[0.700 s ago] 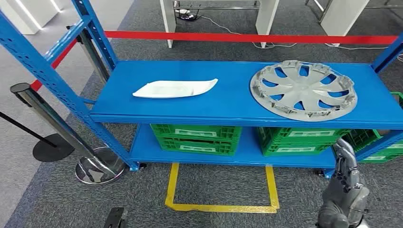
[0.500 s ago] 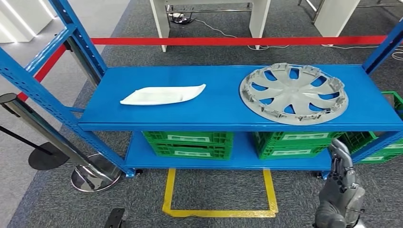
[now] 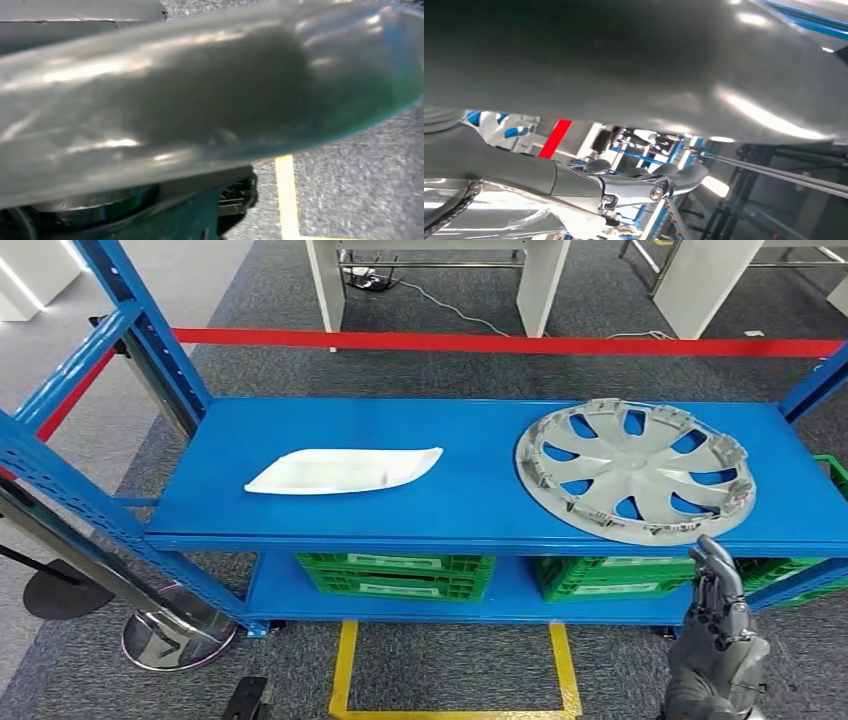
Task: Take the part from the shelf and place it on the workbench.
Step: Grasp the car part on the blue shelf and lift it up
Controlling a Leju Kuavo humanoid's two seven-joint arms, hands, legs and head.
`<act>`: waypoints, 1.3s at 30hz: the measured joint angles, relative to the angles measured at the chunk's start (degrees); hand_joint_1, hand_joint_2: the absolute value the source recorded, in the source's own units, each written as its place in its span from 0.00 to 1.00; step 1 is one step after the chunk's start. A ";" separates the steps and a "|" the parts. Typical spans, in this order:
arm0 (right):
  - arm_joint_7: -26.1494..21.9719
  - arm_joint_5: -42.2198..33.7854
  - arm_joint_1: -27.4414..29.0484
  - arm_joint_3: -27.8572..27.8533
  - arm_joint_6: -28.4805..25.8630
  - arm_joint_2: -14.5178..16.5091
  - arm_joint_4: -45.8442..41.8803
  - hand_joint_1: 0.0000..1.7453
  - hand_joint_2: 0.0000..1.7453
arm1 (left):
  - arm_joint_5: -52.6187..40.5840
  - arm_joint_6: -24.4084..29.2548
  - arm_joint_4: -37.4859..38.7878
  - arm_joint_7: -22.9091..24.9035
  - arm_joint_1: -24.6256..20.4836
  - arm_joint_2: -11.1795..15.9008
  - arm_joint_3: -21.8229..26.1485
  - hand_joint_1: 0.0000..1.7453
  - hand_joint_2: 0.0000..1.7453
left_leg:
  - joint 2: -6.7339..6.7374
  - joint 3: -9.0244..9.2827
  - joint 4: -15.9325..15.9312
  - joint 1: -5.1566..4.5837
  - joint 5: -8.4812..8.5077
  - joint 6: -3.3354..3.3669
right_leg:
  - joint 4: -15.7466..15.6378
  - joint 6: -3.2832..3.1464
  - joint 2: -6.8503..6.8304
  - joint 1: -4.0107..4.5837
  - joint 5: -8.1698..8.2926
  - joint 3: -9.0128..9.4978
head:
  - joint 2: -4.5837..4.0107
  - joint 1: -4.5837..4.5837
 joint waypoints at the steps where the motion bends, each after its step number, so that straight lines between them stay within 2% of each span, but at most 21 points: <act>1: 0.00 -0.01 0.08 0.00 0.04 0.00 0.00 0.00 0.00 | -0.03 0.04 0.00 0.04 0.04 -0.03 0.00 0.00 0.00 | 0.00 0.37 0.01 -0.06 -0.46 0.02 | 0.72 0.00 -0.02 0.00 -0.78 -1.55 | 0.00 -0.01; 2: 0.00 0.00 0.14 0.00 0.07 0.00 0.00 0.00 0.00 | -0.03 0.10 0.00 0.08 0.08 -0.05 0.01 0.00 0.00 | -0.01 0.91 0.01 -0.13 -0.97 0.02 | -0.16 -0.11 -0.03 0.03 -0.13 -2.35 | 0.00 0.01; 5: 0.00 0.11 0.29 0.00 0.07 0.00 0.01 0.00 0.00 | -0.04 0.40 0.02 0.09 0.07 -0.18 0.02 0.00 0.00 | -0.05 2.98 -0.12 -0.25 -2.43 -0.18 | -8.50 -0.93 -0.11 0.31 7.88 -1.27 | 0.00 0.00; 6: 0.00 0.34 0.31 0.01 0.03 0.00 0.03 0.00 0.00 | -0.05 0.53 0.03 0.11 -0.02 -0.21 0.02 0.00 0.00 | -0.06 3.33 -0.25 -0.24 -2.72 -0.40 | -10.45 -1.24 -0.22 0.49 9.42 -0.84 | 0.01 0.10; 10: 0.16 4.92 0.49 0.14 -2.26 0.00 0.33 0.00 1.00 | -0.05 0.75 0.16 0.56 -0.11 -0.31 0.33 0.00 0.00 | -0.04 3.88 -0.06 -0.25 -3.04 -1.57 | -12.36 -2.55 -0.39 0.55 10.85 0.00 | 0.00 0.00; 12: 0.43 8.15 0.28 0.41 -4.43 0.00 0.90 0.00 1.00 | -0.08 0.77 0.17 0.68 -0.25 -0.29 0.69 0.00 0.00 | -0.04 2.86 2.69 -0.16 -4.71 -2.32 | -13.01 -2.96 -0.47 0.13 10.93 0.92 | 0.00 -0.14; 15: 1.54 12.23 -0.16 0.87 -7.03 -0.06 2.25 0.00 1.00 | -0.14 0.89 0.17 1.16 -0.35 -0.23 1.27 0.00 0.00 | -0.03 -2.23 12.54 0.45 -9.16 -3.34 | -13.19 -3.30 -0.54 -0.05 10.78 1.34 | 0.00 -0.27; 16: 2.31 14.03 -0.30 1.04 -8.03 -0.20 2.80 0.00 1.00 | -0.16 0.96 0.17 1.50 -0.31 -0.21 1.48 0.00 0.00 | -0.03 -3.52 14.54 0.63 -9.58 -3.54 | -13.19 -3.31 -0.50 -0.07 10.70 1.41 | 0.00 -0.30; 17: 3.05 15.70 -0.43 1.25 -8.98 -0.40 3.35 0.00 1.00 | -0.21 1.01 0.17 1.79 -0.27 -0.20 1.68 0.00 0.00 | -0.03 -3.95 14.64 0.75 -8.90 -3.65 | -13.18 -3.28 -0.44 -0.09 10.60 1.54 | 0.00 -0.31; 18: 3.67 17.06 -0.54 1.49 -9.70 -0.67 3.88 0.00 1.00 | -0.26 1.04 0.17 1.98 -0.25 -0.20 1.81 0.00 0.00 | -0.02 -3.32 12.49 0.84 -7.04 -3.68 | -13.18 -3.21 -0.39 -0.11 10.48 1.76 | 0.00 -0.34; 20: 4.52 18.80 -0.76 1.99 -10.45 -1.19 4.77 0.00 1.00 | -0.40 1.07 0.17 2.13 -0.26 -0.19 1.98 0.00 0.00 | -0.02 -0.51 5.05 0.87 -2.55 -3.46 | -13.13 -2.90 -0.33 -0.08 10.18 2.29 | 0.00 -0.32; 22: 6.05 20.86 -1.16 2.67 -10.55 -2.02 5.73 0.00 1.00 | -0.80 1.16 0.17 2.53 -0.37 -0.20 2.16 0.00 0.00 | -0.04 1.28 -0.02 0.71 -1.21 -2.95 | -13.00 -2.36 -0.33 0.06 9.90 2.29 | 0.00 -0.32; 26: 9.73 27.08 -2.30 5.29 -9.14 -5.82 8.87 0.00 1.00 | -2.13 1.56 0.20 4.04 -0.34 -0.41 2.32 0.00 0.00 | 0.01 1.72 -1.42 0.82 -0.47 -1.65 | -12.49 -0.97 -0.36 0.11 9.00 1.84 | 0.00 -0.27; 28: 10.94 29.26 -3.75 6.71 -8.28 -7.74 11.27 0.00 1.00 | -2.45 1.26 0.22 4.57 -0.52 -0.58 2.35 0.00 0.00 | 0.08 1.82 -1.79 1.02 -0.17 -1.09 | -8.14 -0.45 -0.41 -0.01 6.35 -0.33 | 0.00 -0.13; 30: 12.15 30.85 -5.72 8.01 -7.37 -9.26 14.34 0.00 1.00 | -2.90 0.79 0.30 5.01 -0.64 -0.81 2.38 0.00 0.00 | 0.10 1.68 -1.78 0.97 -0.15 -0.91 | -0.34 -0.02 -0.44 -0.12 3.01 -4.35 | 0.00 -0.07; 31: 12.75 31.40 -6.85 8.61 -6.97 -9.86 16.01 0.00 1.00 | -3.12 0.60 0.35 5.19 -0.66 -0.98 2.39 0.00 0.00 | 0.11 1.64 -1.77 0.95 -0.15 -0.91 | 2.50 0.11 -0.45 -0.18 2.38 -5.94 | 0.00 -0.09; 32: 13.36 31.80 -8.05 9.14 -6.63 -10.33 17.65 0.00 1.00 | -3.38 0.44 0.39 5.37 -0.66 -1.16 2.39 0.00 0.00 | 0.10 1.64 -1.74 0.94 -0.15 -0.90 | 3.32 0.19 -0.45 -0.23 2.88 -6.60 | 0.00 -0.08; 33: 13.98 32.18 -9.37 9.60 -6.40 -10.70 19.28 0.00 1.00 | -3.61 0.27 0.43 5.54 -0.69 -1.36 2.40 0.00 0.00 | 0.09 1.68 -1.71 0.94 -0.16 -0.92 | 1.79 0.20 -0.47 -0.29 4.47 -6.11 | 0.00 -0.08; 36: 15.60 33.01 -13.55 10.40 -6.28 -11.38 23.62 0.00 1.00 | -4.28 -0.10 0.49 5.77 -0.82 -1.95 2.40 0.00 0.00 | 0.05 1.74 -1.45 0.79 -0.32 -1.31 | -9.45 -0.11 -0.51 -0.46 10.07 -1.06 | 0.00 -0.07; 37: 15.77 33.12 -14.71 10.60 -6.30 -11.49 24.79 0.00 1.00 | -4.38 -0.14 0.49 5.79 -0.86 -2.09 2.40 0.00 0.00 | 0.03 1.67 -1.35 0.67 -0.35 -1.60 | -11.75 -0.32 -0.46 -0.43 10.76 0.05 | 0.00 -0.13; 39: 15.77 33.22 -16.08 10.95 -6.32 -11.56 26.55 0.00 1.00 | -4.45 -0.17 0.50 5.84 -0.89 -2.26 2.40 0.00 0.00 | 0.00 1.56 -1.36 0.55 -0.21 -2.23 | -12.70 -0.91 -0.33 -0.26 10.92 0.56 | 0.00 -0.21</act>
